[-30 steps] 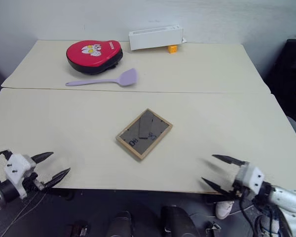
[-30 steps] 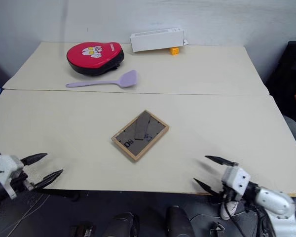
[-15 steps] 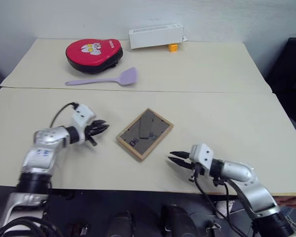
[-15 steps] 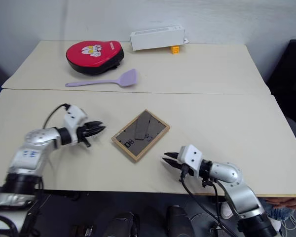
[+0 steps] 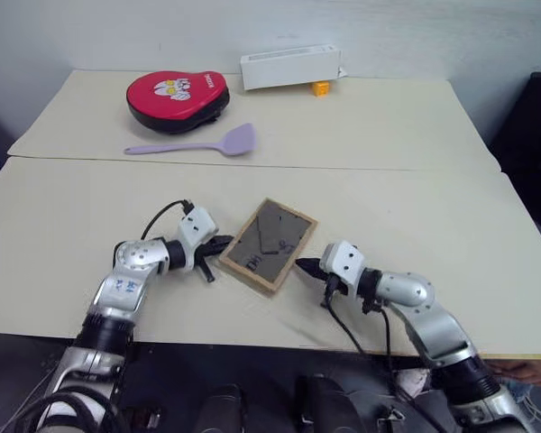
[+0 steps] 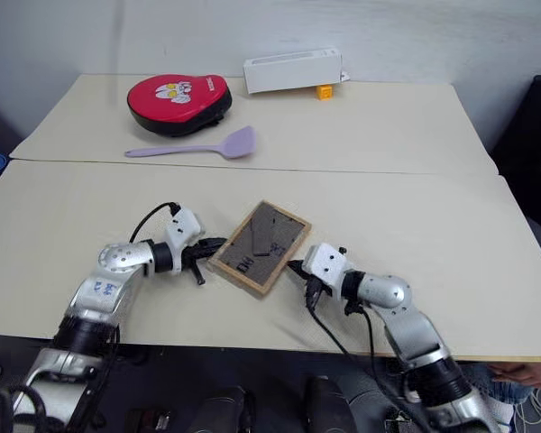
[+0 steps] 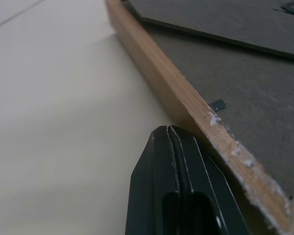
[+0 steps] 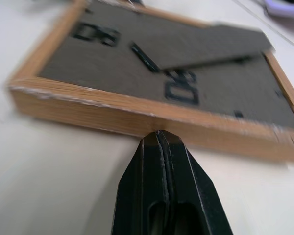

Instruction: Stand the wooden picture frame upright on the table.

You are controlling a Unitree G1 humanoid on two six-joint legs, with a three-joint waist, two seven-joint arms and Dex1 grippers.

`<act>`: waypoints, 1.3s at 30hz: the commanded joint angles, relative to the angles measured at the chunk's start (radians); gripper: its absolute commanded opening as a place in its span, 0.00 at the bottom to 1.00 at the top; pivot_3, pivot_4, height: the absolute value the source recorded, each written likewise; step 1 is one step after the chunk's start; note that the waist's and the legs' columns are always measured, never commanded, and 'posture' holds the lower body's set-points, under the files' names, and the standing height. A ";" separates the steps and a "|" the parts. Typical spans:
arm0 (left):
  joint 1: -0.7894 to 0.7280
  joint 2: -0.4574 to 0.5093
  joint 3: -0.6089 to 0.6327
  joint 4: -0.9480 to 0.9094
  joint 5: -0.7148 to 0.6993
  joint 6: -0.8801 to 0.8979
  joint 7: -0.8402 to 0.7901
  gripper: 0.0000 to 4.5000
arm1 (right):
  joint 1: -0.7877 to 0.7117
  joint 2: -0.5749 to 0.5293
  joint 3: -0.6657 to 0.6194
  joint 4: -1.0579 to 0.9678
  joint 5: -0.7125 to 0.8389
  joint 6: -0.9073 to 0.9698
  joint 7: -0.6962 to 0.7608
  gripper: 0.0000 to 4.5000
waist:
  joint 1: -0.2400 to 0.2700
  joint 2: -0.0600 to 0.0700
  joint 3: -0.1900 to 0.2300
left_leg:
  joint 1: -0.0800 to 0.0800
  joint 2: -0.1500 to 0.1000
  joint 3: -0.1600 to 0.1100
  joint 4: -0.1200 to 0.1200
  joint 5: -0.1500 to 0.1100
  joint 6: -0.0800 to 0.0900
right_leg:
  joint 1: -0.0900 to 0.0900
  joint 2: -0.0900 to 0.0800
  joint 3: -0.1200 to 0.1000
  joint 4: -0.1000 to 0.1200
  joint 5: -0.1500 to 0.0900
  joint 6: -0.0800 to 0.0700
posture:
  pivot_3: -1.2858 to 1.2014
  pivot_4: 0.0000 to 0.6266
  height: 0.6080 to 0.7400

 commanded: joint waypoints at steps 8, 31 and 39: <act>0.134 -0.020 0.032 -0.218 -0.027 0.136 0.074 0.01 | -0.027 0.006 -0.019 0.039 0.017 -0.047 0.067 0.00 | -0.001 0.000 0.000 | 0.000 0.000 -0.001 0.000 0.000 0.000 | 0.001 0.000 0.000 -0.001 0.000 0.000 | 0.52 0.24 1.00; -0.328 0.131 0.102 0.226 -0.628 1.284 -0.003 0.99 | -0.022 -0.103 0.000 -0.015 0.021 -0.078 0.224 0.00 | -0.001 0.000 0.000 | -0.008 -0.002 -0.011 0.007 0.000 -0.001 | -0.001 0.001 -0.001 0.001 0.000 0.000 | 0.52 0.24 1.00; -0.336 0.009 0.116 0.229 -0.651 1.284 0.098 0.99 | 0.001 -0.063 0.023 -0.045 -0.004 -0.052 0.174 0.00 | 0.005 0.000 0.000 | -0.007 -0.003 -0.011 0.008 0.001 -0.001 | 0.000 0.000 -0.001 0.001 0.000 0.001 | 0.52 0.24 1.00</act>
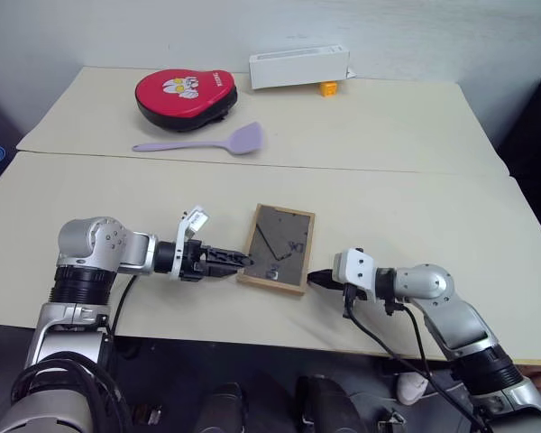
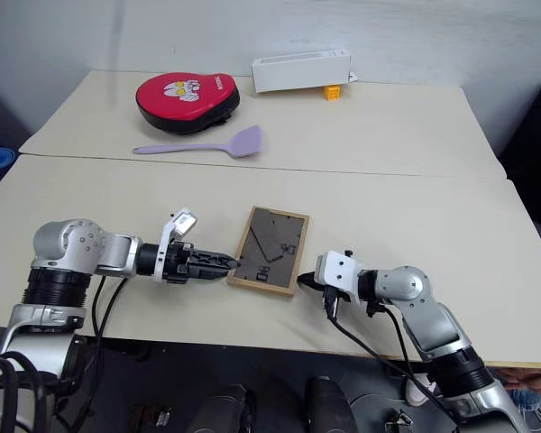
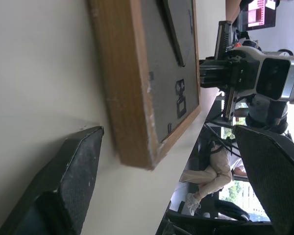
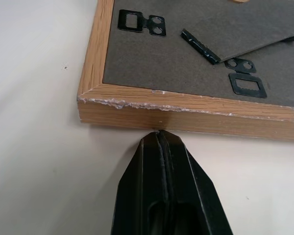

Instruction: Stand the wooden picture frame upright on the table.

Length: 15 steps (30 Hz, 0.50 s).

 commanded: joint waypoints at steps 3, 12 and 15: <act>-0.015 -0.075 -0.018 0.035 -0.006 0.008 0.061 0.99 | 0.000 0.017 0.006 -0.042 -0.016 0.003 -0.028 0.00 | 0.002 0.000 0.000 | 0.000 0.000 0.000 0.000 0.000 0.000 | 0.001 0.000 0.000 0.000 0.000 0.000 | 0.52 0.24 1.00; -0.084 -0.136 0.046 0.205 -0.047 0.008 0.126 0.90 | 0.013 0.006 -0.004 -0.033 -0.032 -0.011 -0.033 0.00 | 0.006 0.000 0.000 | 0.001 -0.001 0.000 0.001 0.000 0.000 | 0.001 0.000 0.000 -0.001 0.001 0.001 | 0.52 0.24 1.00; -0.086 -0.156 0.074 0.234 -0.055 0.008 0.152 0.73 | 0.022 0.000 -0.008 -0.035 -0.031 -0.015 -0.033 0.00 | 0.006 0.000 0.000 | 0.000 -0.001 0.000 0.001 0.000 0.000 | 0.001 0.000 -0.001 0.000 0.001 0.001 | 0.52 0.24 1.00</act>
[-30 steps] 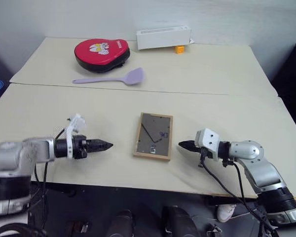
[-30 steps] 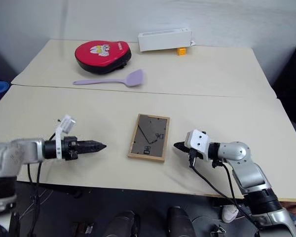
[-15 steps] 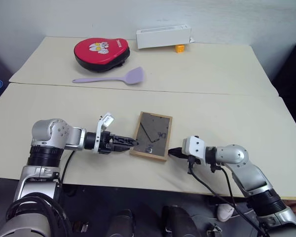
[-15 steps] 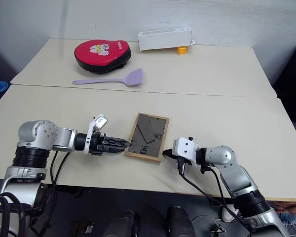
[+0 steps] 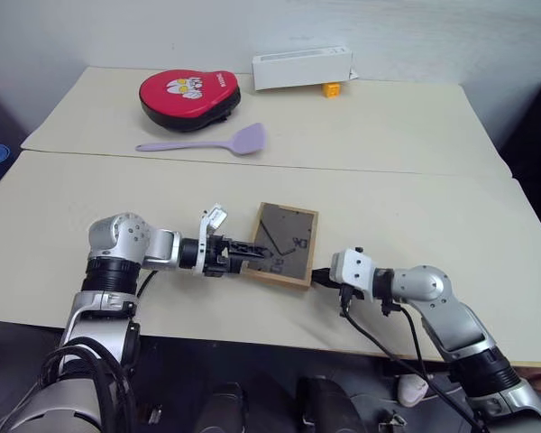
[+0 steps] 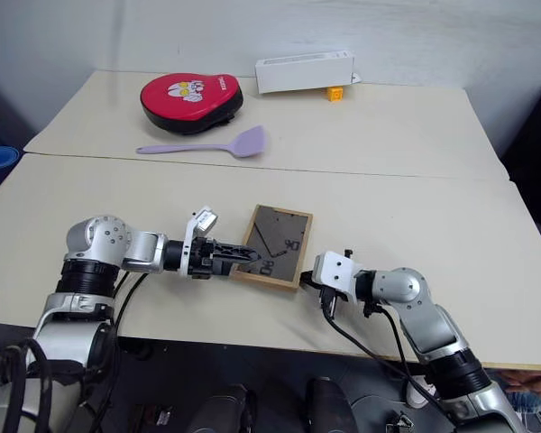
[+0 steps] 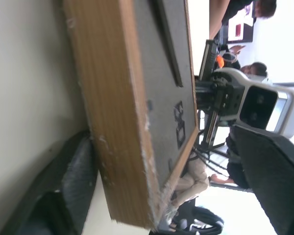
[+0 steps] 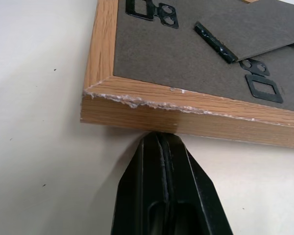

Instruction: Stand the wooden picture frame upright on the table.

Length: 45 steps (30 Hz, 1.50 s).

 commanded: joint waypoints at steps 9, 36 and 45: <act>0.186 -0.059 0.099 -0.217 -0.064 -0.168 0.004 0.28 | 0.080 -0.079 -0.227 -0.089 0.263 -0.010 0.088 0.08 | -0.001 0.000 0.000 | 0.000 0.000 0.000 0.000 0.000 0.000 | 0.000 0.000 0.000 -0.001 0.000 0.001 | 0.52 0.24 1.00; 0.475 0.005 -0.116 -0.518 0.312 -1.065 -0.319 0.28 | -0.272 0.164 -0.109 -0.116 0.515 0.516 -0.013 1.00 | -0.012 0.001 0.000 | 0.000 0.002 -0.001 -0.002 0.001 -0.001 | -0.001 -0.001 0.000 -0.002 0.000 0.000 | 0.52 0.24 1.00; 0.476 0.008 -0.110 -0.517 0.293 -1.026 -0.324 0.28 | -0.257 0.111 -0.120 -0.167 0.583 0.539 0.095 1.00 | -0.011 0.001 0.000 | -0.001 0.002 -0.001 -0.002 0.001 0.001 | -0.001 -0.001 0.000 -0.004 0.000 0.000 | 0.52 0.24 1.00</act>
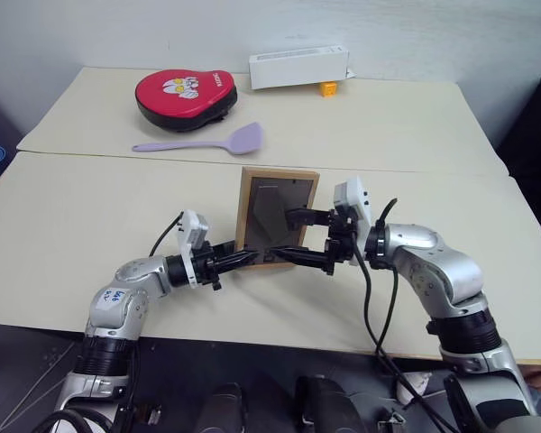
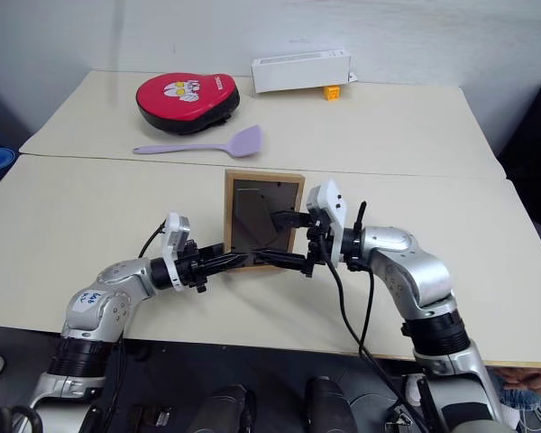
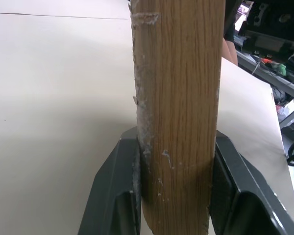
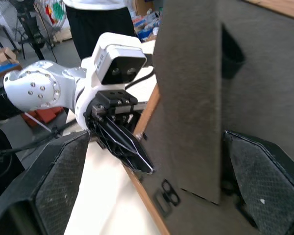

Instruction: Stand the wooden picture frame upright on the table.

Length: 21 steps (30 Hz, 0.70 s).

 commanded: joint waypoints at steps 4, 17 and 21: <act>-0.012 -0.011 -0.023 -0.023 -0.041 0.094 -0.012 0.28 | 0.025 -0.024 0.021 -0.120 0.038 -0.035 0.108 1.00 | 0.000 0.000 0.000 | 0.000 0.000 0.000 -0.001 0.000 0.000 | 0.000 0.000 0.000 0.000 0.000 0.000 | 0.52 0.24 1.00; -0.107 0.046 0.128 -0.012 -0.378 0.707 0.041 0.28 | 0.171 -0.159 -0.121 -0.038 -0.100 -0.389 0.176 1.00 | -0.001 0.000 0.001 | -0.001 0.000 -0.001 -0.001 0.000 0.000 | 0.000 0.001 0.000 -0.001 0.000 0.000 | 0.52 0.24 1.00; -0.191 0.087 0.176 0.104 -0.467 1.000 0.115 0.28 | 0.169 -0.185 -0.187 0.022 -0.166 -0.597 0.175 1.00 | -0.001 0.000 0.001 | 0.000 0.000 -0.001 0.000 0.000 0.000 | 0.000 0.001 0.000 -0.001 0.000 0.000 | 0.52 0.24 1.00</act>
